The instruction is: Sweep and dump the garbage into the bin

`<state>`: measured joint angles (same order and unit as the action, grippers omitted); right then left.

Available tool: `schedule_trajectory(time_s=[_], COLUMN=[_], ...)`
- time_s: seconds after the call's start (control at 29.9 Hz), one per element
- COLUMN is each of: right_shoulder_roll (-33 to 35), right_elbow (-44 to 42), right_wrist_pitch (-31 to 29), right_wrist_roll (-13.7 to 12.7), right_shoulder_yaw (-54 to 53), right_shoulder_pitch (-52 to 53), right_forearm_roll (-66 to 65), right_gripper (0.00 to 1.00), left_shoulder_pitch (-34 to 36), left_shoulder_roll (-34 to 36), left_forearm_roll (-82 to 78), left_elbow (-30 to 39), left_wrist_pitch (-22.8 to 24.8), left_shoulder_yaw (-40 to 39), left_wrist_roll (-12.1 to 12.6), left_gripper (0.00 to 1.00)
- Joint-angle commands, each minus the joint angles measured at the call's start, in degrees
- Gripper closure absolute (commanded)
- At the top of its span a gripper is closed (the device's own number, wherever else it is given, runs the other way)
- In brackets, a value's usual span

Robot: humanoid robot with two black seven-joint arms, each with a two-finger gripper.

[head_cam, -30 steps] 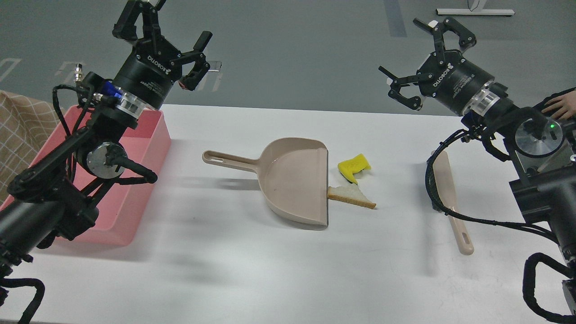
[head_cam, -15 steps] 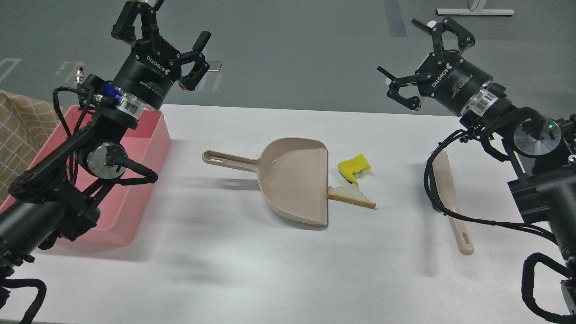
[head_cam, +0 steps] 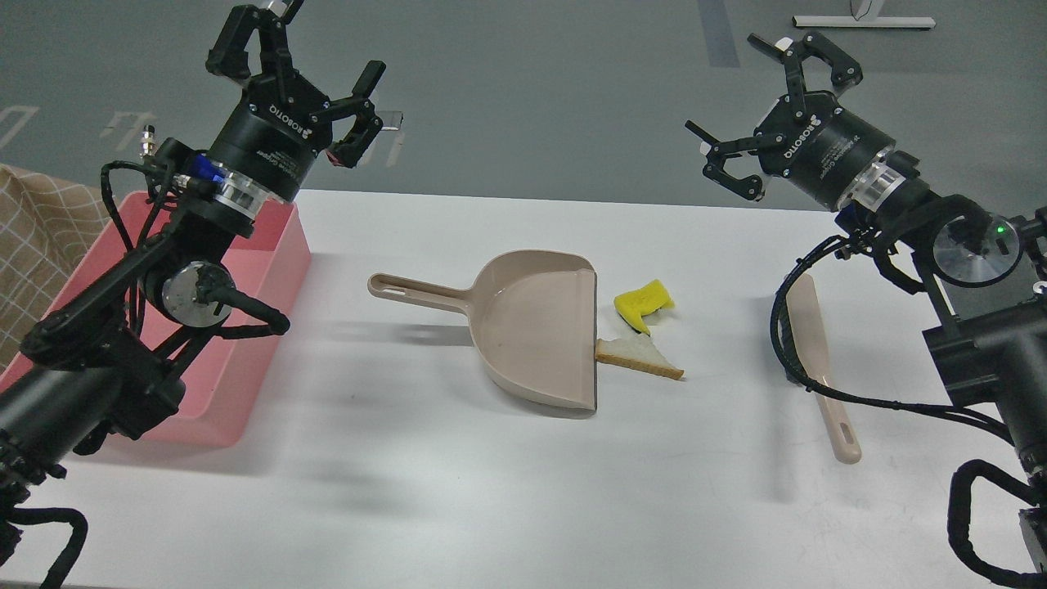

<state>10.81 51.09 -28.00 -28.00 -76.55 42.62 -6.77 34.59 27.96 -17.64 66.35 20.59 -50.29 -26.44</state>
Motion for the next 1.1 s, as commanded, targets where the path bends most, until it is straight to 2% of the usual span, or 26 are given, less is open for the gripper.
schedule_trajectory(time_s=[0.0,1.07], right_shoulder_roll=[0.0,0.0], right_elbow=[0.0,0.2], right_wrist_pitch=[0.0,0.0], right_wrist_roll=[0.0,0.0], right_shoulder_yaw=[0.0,0.1], right_shoulder_pitch=[0.0,0.0], right_forearm_roll=[0.0,0.1], right_gripper=[0.01,0.01], left_shoulder_pitch=[-0.1,-0.7], left_shoulder_roll=[0.0,0.0], left_forearm_roll=[-0.2,-2.7], left_elbow=[0.0,0.7], left_wrist_pitch=[0.1,-0.8], left_shoulder_yaw=[0.4,1.3], left_wrist_roll=[0.0,0.0], left_gripper=[0.02,0.02])
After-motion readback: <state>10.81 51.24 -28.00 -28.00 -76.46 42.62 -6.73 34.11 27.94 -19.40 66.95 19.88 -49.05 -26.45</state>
